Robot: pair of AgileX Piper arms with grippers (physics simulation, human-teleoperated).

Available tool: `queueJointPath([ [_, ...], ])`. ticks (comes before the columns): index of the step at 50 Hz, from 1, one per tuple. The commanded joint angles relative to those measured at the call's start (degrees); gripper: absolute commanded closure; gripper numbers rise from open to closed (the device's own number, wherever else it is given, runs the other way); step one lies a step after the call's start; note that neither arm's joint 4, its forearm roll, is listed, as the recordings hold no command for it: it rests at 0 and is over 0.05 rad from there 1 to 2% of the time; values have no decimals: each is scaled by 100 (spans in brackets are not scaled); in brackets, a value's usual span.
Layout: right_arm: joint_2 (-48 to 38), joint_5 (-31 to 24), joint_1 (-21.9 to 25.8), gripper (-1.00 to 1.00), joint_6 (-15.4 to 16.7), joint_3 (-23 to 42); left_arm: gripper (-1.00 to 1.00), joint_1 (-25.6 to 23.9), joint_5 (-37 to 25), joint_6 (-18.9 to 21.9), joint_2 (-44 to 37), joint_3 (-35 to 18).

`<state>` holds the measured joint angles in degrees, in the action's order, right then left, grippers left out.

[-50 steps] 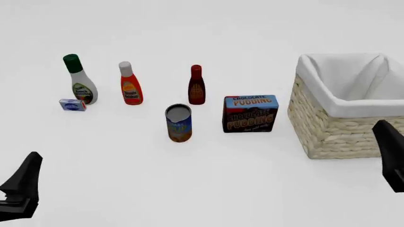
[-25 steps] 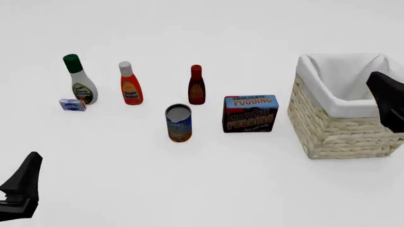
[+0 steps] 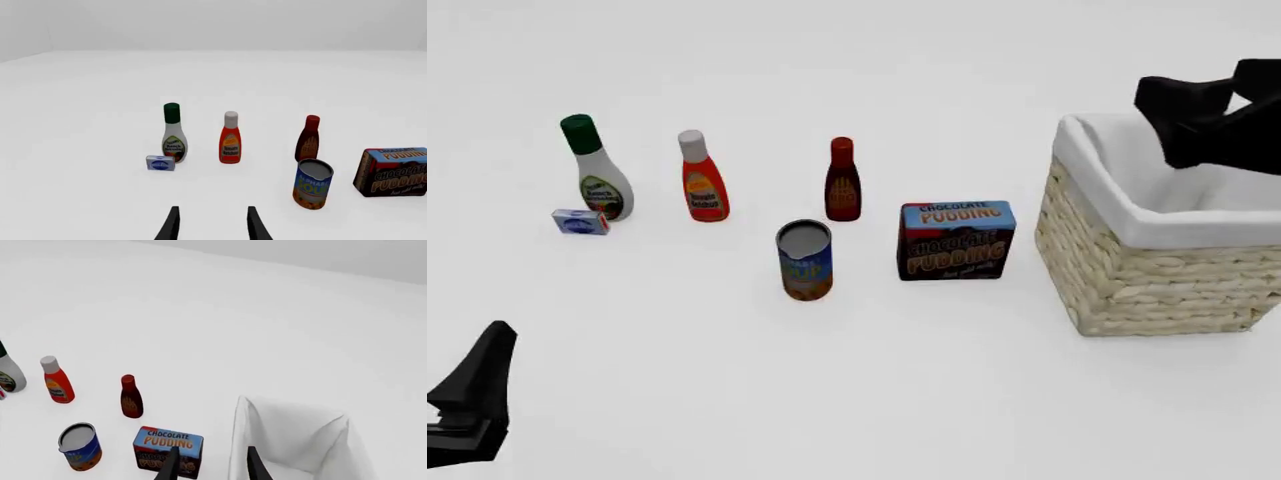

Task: Pick the bbq sauce and place it in the basket.

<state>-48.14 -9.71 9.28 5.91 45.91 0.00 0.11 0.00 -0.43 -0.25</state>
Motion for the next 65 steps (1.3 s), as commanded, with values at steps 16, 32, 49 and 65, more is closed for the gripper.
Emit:
queueJointPath([
  [16, -2374, 89, 792, -100, 181, 2050, -100, 0, 0, 0, 0, 0],
  [32, -3163, -229, 1338, -100, -141, 2958, -100, 0, 0, 0, 0, 0],
  [49, -4271, -1158, 1802, -100, -244, 4525, -100, 0, 0, 0, 0, 0],
  [65, -5437, -1962, 1886, -100, -544, 5866, -100, 0, 0, 0, 0, 0],
])
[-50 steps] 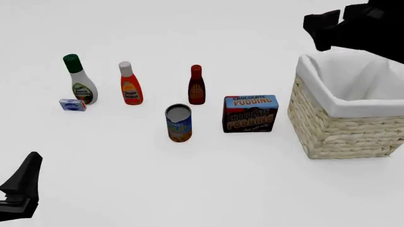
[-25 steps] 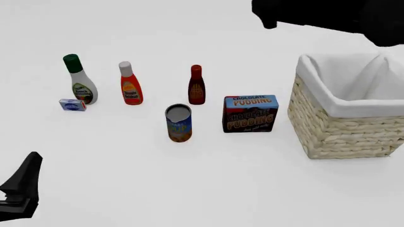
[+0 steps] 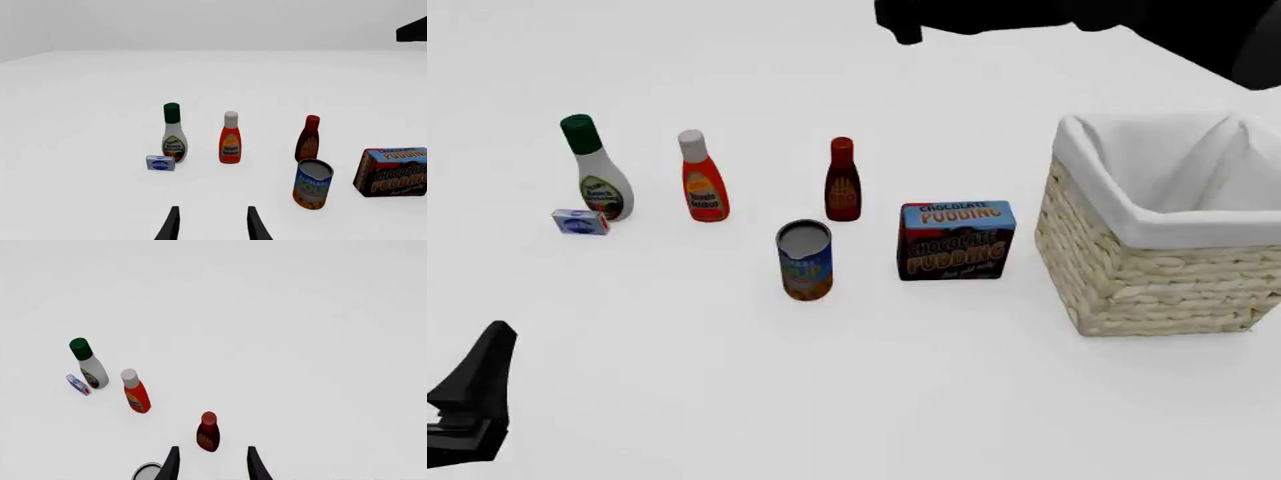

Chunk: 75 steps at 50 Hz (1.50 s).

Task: Pick the bbq sauce and place it in the basket.

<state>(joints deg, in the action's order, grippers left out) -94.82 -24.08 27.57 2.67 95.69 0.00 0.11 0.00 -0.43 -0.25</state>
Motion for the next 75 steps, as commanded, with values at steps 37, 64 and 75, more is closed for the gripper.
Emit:
queueJointPath([
  [37, -3352, -1709, 10, -100, -331, 3838, -100, 0, 0, 0, 0, 0],
  [64, -5234, -2954, -30, -100, -309, 6562, -100, 0, 0, 0, 0, 0],
  [75, -5400, -2987, 33, -100, -320, 6622, -100, 0, 0, 0, 0, 0],
])
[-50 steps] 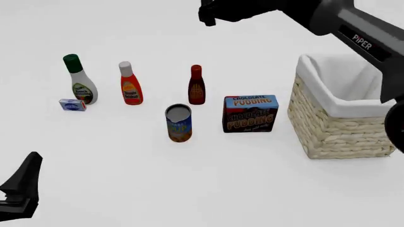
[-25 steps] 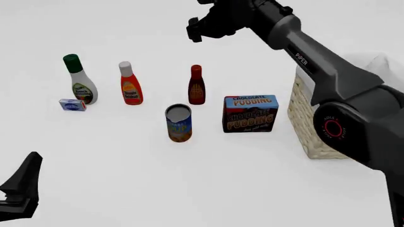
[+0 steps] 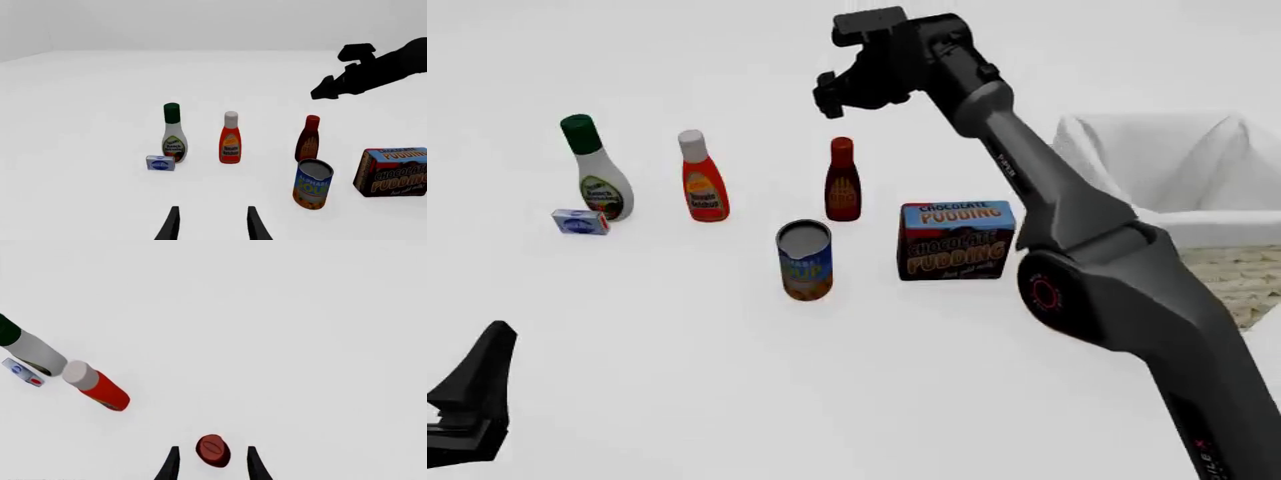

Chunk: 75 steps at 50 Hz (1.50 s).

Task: Pick the bbq sauce and place it in the basket.

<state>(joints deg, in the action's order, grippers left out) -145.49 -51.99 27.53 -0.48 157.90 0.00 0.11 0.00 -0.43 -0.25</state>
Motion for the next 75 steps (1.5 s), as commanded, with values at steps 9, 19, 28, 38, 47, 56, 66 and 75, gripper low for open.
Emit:
queueJointPath([
  [9, -455, -193, 15, -100, 8, 415, -100, 0, 0, 0, 0, 0],
  [19, -559, -157, 36, -100, -1, 406, -100, 0, 0, 0, 0, 0],
  [28, -649, -137, 20, -100, 3, 413, -100, 0, 0, 0, 0, 0],
  [38, -751, -110, 1, -100, 6, 421, -100, 0, 0, 0, 0, 0],
  [47, -845, -84, -10, -100, 7, 422, -100, 0, 0, 0, 0, 0],
  [56, -905, -60, 8, -100, 0, 423, -100, 0, 0, 0, 0, 0],
  [66, -980, -47, 11, -100, 0, 423, -100, 0, 0, 0, 0, 0],
  [75, -1060, -25, 18, -100, -2, 425, -100, 0, 0, 0, 0, 0],
])
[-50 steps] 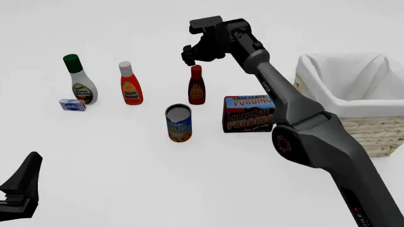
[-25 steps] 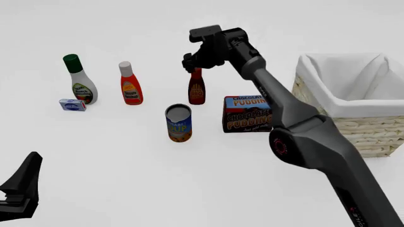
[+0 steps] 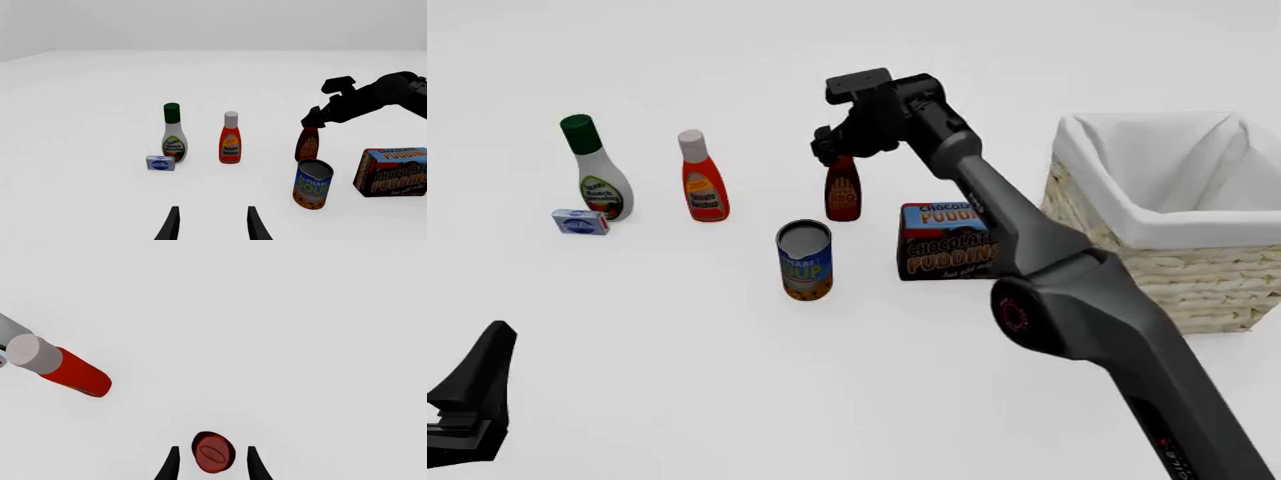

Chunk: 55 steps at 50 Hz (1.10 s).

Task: Pick the bbq sauce and place it in the basket.

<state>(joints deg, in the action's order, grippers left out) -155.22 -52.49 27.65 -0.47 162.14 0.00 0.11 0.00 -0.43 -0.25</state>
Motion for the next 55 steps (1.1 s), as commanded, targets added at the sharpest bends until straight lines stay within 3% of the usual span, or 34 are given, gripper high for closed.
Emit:
queueJointPath([
  [1, -87, 25, 7, -100, -3, 2, -100, 0, 0, 0, 0, 0],
  [19, -192, 71, -12, -100, 16, 3, -100, 0, 0, 0, 0, 0],
  [20, -186, 83, -18, 100, 34, 4, -100, 0, 0, 0, 0, 0],
  [43, -33, 67, 2, 100, 38, 2, -100, 0, 0, 0, 0, 0],
  [55, 381, -86, -46, 100, 222, 5, -100, 0, 0, 0, 0, 0],
])
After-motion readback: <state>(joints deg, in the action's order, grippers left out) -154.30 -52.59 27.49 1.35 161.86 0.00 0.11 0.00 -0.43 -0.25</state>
